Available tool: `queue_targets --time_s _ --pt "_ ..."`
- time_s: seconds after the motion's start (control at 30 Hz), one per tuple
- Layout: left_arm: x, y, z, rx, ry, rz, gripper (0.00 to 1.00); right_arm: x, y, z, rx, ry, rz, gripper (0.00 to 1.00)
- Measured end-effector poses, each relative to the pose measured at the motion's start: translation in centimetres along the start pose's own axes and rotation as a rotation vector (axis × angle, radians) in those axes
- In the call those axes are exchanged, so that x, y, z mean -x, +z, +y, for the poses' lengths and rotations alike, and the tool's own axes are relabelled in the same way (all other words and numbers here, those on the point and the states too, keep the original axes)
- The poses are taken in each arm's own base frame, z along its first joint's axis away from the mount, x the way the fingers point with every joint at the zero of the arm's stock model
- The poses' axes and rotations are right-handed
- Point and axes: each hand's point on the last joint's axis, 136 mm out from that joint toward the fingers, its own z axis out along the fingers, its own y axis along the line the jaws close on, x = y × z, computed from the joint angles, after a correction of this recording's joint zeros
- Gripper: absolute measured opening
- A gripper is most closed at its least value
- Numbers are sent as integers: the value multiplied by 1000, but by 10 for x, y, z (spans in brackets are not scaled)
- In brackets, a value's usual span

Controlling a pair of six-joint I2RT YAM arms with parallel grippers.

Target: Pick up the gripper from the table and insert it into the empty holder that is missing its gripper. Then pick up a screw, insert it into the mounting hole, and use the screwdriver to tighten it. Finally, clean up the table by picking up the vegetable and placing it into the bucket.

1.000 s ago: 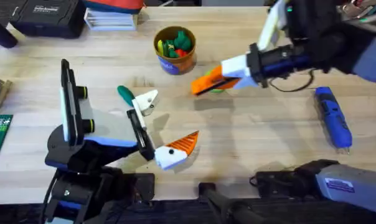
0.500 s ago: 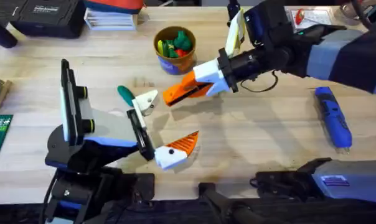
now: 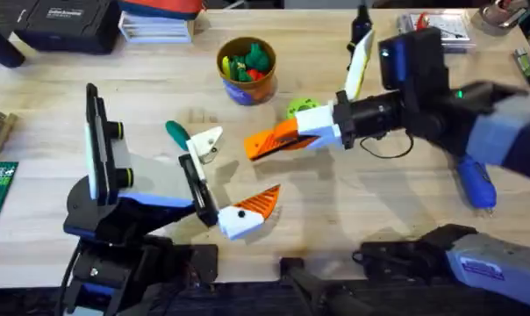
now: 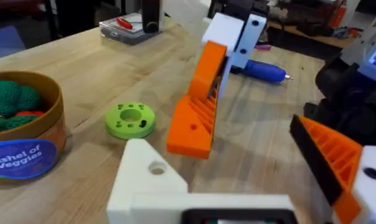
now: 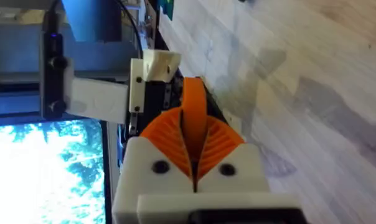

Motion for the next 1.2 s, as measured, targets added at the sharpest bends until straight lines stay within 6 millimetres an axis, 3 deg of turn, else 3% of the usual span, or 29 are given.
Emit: queue_targets --time_s 0.23,0.43,0.67,0.9,1.2 --pt "0 0 0 0 0 0 985 10 5 4 102 -51 -135 8" --pt "0 0 0 0 0 0 985 -3 17 -5 117 95 -94 8" --pt "0 0 0 0 0 0 985 -3 17 -1 133 157 -83 8" --pt "0 0 0 0 0 0 985 -5 19 14 177 117 -67 8" --pt "0 0 0 0 0 0 985 -2 20 19 200 98 -65 8"
